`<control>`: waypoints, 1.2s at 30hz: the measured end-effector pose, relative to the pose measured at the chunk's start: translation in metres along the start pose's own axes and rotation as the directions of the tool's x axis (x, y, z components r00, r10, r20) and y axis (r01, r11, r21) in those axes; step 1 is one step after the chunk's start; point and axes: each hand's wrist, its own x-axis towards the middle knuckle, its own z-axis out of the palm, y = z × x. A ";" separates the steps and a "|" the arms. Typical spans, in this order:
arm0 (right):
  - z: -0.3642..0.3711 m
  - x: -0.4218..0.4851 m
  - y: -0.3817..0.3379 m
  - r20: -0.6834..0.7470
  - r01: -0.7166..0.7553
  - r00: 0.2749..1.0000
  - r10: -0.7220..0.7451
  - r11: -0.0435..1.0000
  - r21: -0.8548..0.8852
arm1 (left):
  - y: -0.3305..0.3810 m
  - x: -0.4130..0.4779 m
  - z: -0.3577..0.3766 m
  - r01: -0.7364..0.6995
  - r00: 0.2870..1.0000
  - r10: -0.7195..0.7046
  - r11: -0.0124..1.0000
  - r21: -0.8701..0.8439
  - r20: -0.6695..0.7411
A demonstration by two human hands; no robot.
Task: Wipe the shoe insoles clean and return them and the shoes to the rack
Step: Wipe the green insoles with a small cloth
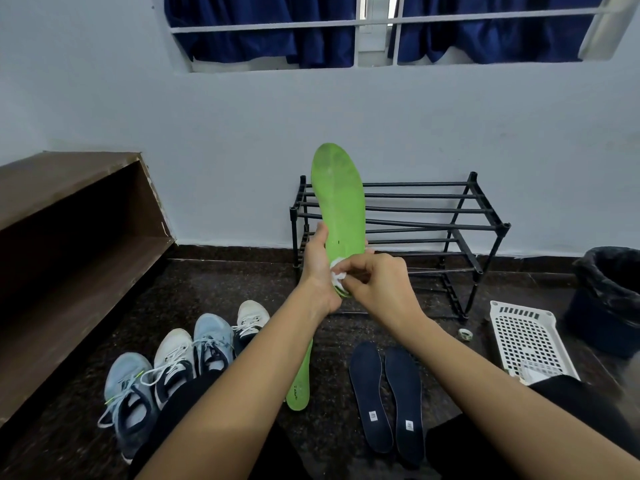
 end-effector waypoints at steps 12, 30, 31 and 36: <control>-0.003 0.003 -0.003 0.042 0.019 0.999 -0.017 0.999 -0.042 | 0.004 -0.005 0.002 0.056 0.998 -0.056 0.998 -0.028 0.000; -0.013 0.011 -0.002 -0.013 -0.005 1.000 0.005 0.999 -0.052 | -0.009 -0.010 0.012 0.082 0.997 -0.082 0.997 0.017 0.002; -0.012 0.009 -0.003 0.027 -0.007 1.000 0.008 0.999 -0.052 | -0.005 -0.009 0.010 0.074 0.997 -0.074 0.997 0.017 -0.005; -0.008 0.004 -0.006 0.188 0.019 0.982 0.016 0.983 -0.182 | 0.010 -0.003 0.003 0.000 0.999 0.002 0.999 0.034 -0.051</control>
